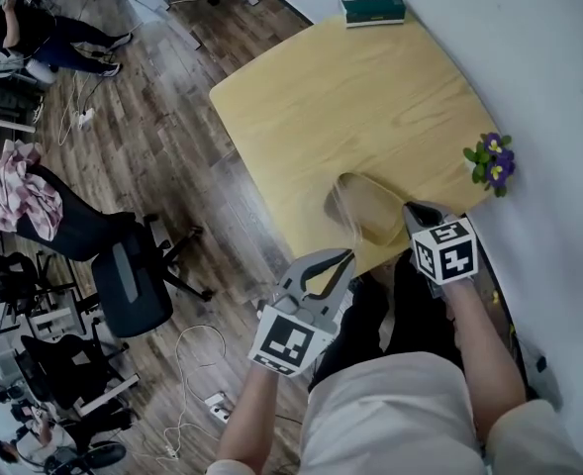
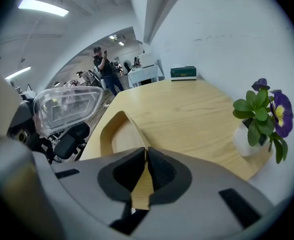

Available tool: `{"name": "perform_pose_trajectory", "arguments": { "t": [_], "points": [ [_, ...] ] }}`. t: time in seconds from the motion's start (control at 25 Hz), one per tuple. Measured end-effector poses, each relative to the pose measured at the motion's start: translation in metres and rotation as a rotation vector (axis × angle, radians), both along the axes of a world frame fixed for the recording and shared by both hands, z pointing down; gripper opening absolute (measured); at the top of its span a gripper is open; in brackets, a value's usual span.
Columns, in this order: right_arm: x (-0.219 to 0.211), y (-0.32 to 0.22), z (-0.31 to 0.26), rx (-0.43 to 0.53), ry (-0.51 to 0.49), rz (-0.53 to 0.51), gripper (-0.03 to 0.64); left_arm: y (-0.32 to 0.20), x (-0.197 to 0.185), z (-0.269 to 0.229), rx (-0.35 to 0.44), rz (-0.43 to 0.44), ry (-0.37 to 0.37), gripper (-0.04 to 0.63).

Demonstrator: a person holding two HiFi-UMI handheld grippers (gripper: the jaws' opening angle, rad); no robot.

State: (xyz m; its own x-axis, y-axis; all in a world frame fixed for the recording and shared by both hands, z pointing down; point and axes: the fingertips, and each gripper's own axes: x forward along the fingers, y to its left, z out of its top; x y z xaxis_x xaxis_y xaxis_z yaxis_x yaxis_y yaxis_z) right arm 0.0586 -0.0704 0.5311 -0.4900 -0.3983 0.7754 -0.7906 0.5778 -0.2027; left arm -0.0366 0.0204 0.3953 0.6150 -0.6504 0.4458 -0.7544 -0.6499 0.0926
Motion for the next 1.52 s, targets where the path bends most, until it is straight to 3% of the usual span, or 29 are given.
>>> {"name": "perform_pose_trajectory", "arguments": {
  "t": [0.88,1.52],
  "points": [
    [0.001,0.000,-0.001,0.017,0.002,0.027,0.041,0.013,0.002,-0.024,0.052,-0.027,-0.014,0.012],
    [-0.015,0.020,-0.084,0.141,-0.088,-0.086,0.040,0.022,0.009,-0.055,0.139,-0.061,-0.018,0.012]
  ]
}}
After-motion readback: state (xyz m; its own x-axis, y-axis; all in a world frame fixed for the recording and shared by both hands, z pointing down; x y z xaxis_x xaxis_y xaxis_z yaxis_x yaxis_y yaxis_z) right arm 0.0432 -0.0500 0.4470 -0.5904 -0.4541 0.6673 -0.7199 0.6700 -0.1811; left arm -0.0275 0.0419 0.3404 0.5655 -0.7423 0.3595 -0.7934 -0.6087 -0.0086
